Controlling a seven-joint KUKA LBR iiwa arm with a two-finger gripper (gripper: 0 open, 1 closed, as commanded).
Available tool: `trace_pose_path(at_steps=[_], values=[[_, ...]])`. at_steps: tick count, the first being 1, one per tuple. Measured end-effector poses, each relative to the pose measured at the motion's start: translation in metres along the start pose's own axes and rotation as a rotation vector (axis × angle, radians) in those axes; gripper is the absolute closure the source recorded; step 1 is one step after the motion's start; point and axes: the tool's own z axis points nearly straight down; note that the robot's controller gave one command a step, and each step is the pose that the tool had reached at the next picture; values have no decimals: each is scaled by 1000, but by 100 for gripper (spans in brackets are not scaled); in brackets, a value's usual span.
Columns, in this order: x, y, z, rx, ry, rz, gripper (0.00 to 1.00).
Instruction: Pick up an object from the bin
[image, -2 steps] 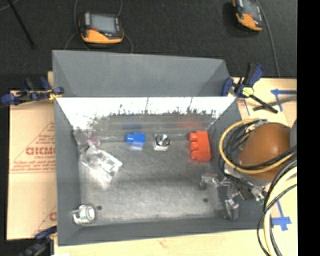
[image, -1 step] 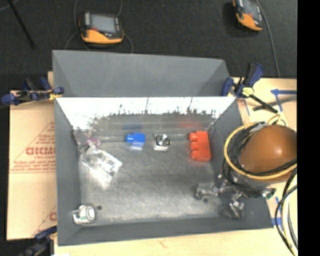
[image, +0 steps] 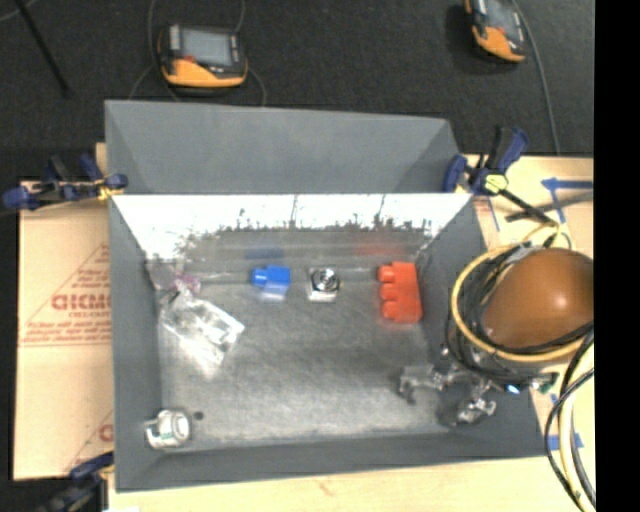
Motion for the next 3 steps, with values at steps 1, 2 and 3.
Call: trace_pose_path(at_steps=[1,2,3], values=[[-34,-53,3,-18,2,-9,0],[-84,-112,-8,-23,12,-164,0],[-130,-124,7,-5,4,-187,0]])
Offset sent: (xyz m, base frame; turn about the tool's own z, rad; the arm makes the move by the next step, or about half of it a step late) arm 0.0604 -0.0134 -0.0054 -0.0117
